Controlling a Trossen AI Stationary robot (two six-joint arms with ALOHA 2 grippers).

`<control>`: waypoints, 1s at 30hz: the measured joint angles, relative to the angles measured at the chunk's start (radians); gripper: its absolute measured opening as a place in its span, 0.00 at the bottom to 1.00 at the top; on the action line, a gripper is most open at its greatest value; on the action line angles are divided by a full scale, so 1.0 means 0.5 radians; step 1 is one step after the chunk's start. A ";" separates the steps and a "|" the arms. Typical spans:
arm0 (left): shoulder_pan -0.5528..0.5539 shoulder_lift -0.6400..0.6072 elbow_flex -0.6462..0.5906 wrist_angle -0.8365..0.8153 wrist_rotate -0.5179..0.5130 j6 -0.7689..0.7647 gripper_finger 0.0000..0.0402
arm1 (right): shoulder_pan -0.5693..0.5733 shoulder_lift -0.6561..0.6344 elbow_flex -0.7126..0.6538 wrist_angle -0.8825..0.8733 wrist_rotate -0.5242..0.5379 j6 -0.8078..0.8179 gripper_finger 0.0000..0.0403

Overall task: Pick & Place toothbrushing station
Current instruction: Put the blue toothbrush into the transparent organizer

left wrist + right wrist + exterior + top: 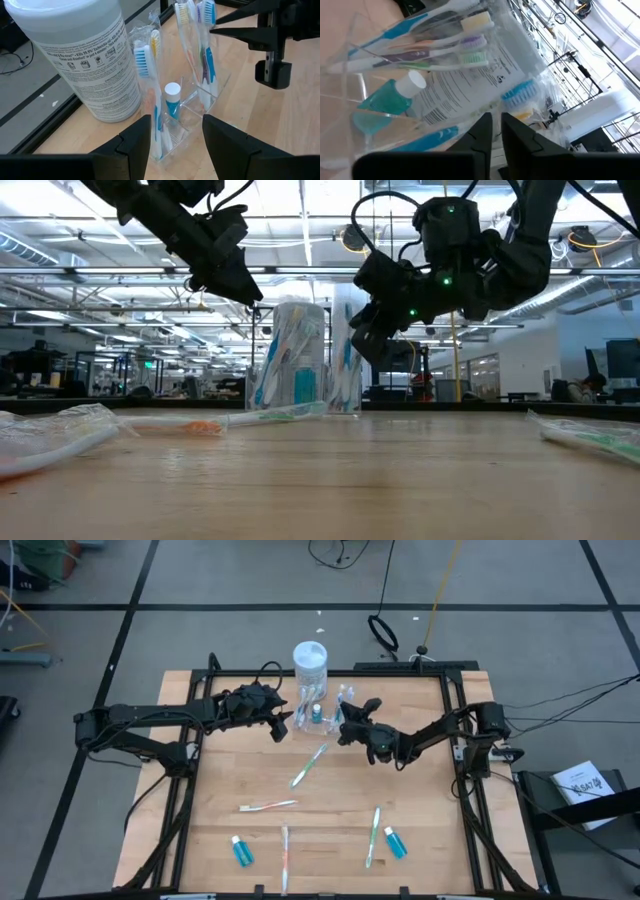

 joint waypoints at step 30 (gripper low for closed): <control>-0.002 0.000 0.000 -0.001 0.005 -0.194 0.46 | 0.179 -0.346 0.001 -0.233 0.387 -0.176 0.36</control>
